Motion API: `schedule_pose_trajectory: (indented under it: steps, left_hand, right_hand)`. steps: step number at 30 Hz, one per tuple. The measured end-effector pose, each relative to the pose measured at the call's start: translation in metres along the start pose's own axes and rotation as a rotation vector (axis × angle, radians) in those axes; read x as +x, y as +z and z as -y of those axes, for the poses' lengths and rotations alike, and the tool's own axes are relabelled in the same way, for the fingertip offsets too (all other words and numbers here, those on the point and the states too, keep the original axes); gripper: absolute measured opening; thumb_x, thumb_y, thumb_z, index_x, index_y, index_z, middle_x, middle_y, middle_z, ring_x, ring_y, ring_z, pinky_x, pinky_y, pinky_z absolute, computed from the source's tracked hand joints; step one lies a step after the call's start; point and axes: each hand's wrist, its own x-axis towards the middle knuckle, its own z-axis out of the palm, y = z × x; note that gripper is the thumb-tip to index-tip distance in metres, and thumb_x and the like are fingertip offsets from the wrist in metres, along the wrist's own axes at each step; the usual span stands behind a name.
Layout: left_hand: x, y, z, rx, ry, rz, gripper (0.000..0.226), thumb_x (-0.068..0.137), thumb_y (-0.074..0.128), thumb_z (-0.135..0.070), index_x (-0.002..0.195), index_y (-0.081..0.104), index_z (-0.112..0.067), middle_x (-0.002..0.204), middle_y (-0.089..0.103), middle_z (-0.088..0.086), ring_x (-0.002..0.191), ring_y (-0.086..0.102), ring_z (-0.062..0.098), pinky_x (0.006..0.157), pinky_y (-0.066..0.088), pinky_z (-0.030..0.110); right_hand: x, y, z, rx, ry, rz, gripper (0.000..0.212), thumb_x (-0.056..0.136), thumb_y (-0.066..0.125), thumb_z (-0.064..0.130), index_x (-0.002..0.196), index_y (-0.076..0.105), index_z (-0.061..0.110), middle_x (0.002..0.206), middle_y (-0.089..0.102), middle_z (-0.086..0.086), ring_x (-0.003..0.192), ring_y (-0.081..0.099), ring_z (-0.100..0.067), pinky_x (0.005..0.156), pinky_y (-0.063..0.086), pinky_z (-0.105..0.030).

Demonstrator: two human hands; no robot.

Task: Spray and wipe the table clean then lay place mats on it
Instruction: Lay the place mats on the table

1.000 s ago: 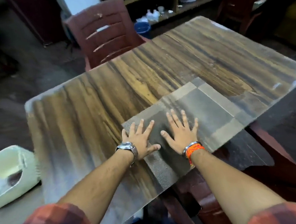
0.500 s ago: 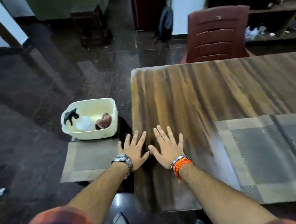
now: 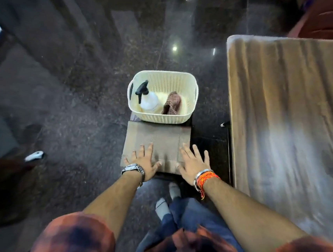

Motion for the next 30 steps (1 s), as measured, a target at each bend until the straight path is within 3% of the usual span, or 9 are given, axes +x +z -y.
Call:
schedule_pose_trajectory:
  steps: [5,12,16,18,21,25,27,30]
  left_hand:
    - [0.032,0.002,0.022,0.004,-0.044,0.049,0.085,0.090,0.033,-0.068,0.151,-0.015,-0.035,0.162,-0.009,0.000,0.147,0.007,0.036,0.114,0.011,0.059]
    - [0.083,0.001,0.060,-0.281,-0.255,0.143,0.099,0.087,0.052,-0.060,0.152,-0.014,-0.026,0.162,-0.009,0.008,0.144,0.017,0.040,0.116,0.020,0.054]
    - [0.098,0.026,0.077,-0.465,-0.384,0.187,0.102,0.087,0.064,-0.044,0.152,-0.014,-0.026,0.160,-0.009,0.016,0.141,0.025,0.042,0.116,0.025,0.046]
    - [0.102,0.036,0.079,-0.474,-0.394,0.180,0.103,0.087,0.066,-0.040,0.152,-0.013,-0.026,0.157,-0.002,0.022,0.139,0.028,0.044,0.115,0.027,0.045]
    - [0.104,0.038,0.080,-0.455,-0.418,0.169,0.100,0.086,0.067,-0.041,0.152,-0.006,-0.025,0.148,0.015,0.022,0.131,0.036,0.044,0.110,0.033,0.047]
    - [0.105,0.013,0.087,-0.444,-0.414,0.050,0.059,0.090,0.061,-0.024,0.130,0.023,-0.005,0.128,0.045,0.025,0.114,0.052,0.043,0.092,0.044,0.047]
    - [0.101,-0.004,0.086,-0.442,-0.344,0.044,0.050,0.090,0.057,-0.014,0.128,0.027,-0.001,0.124,0.052,0.025,0.112,0.055,0.042,0.087,0.044,0.042]
    - [0.087,-0.031,0.085,-0.408,-0.283,0.039,0.058,0.088,0.056,-0.011,0.134,0.025,0.002,0.125,0.053,0.023,0.114,0.055,0.039,0.087,0.044,0.037]
  right_hand:
    - [0.045,0.012,0.016,0.075,0.033,0.098,0.065,0.097,0.040,0.042,0.154,0.014,0.025,0.164,0.002,0.011,0.151,-0.002,-0.023,0.119,0.002,-0.056]
    - [0.106,0.032,0.003,0.408,0.340,0.147,0.071,0.092,0.058,0.037,0.151,0.027,0.013,0.161,0.015,-0.009,0.136,0.036,-0.041,0.112,0.034,-0.044]
    - [0.113,0.058,0.001,0.413,0.405,0.231,0.076,0.090,0.063,0.033,0.152,0.020,0.020,0.161,-0.006,-0.017,0.126,0.046,-0.046,0.107,0.041,-0.042]
    - [0.117,0.065,0.005,0.451,0.446,0.176,0.077,0.089,0.065,0.027,0.152,0.020,0.023,0.159,-0.003,-0.020,0.120,0.050,-0.048,0.103,0.044,-0.042]
    - [0.119,0.063,0.014,0.464,0.532,0.018,0.074,0.088,0.066,0.022,0.149,0.025,0.018,0.146,0.021,-0.022,0.114,0.052,-0.047,0.097,0.048,-0.045]
    - [0.115,0.042,0.036,0.512,0.556,-0.160,0.083,0.087,0.060,0.008,0.153,0.011,0.015,0.132,0.039,-0.024,0.110,0.055,-0.044,0.092,0.050,-0.045]
    - [0.115,0.031,0.058,0.579,0.550,-0.178,0.086,0.087,0.057,0.005,0.154,0.004,0.009,0.137,0.041,-0.028,0.117,0.052,-0.044,0.096,0.046,-0.041]
    - [0.116,0.019,0.102,0.599,0.513,-0.120,0.093,0.084,0.060,0.005,0.153,-0.003,0.002,0.139,0.042,-0.029,0.124,0.049,-0.041,0.101,0.041,-0.037]
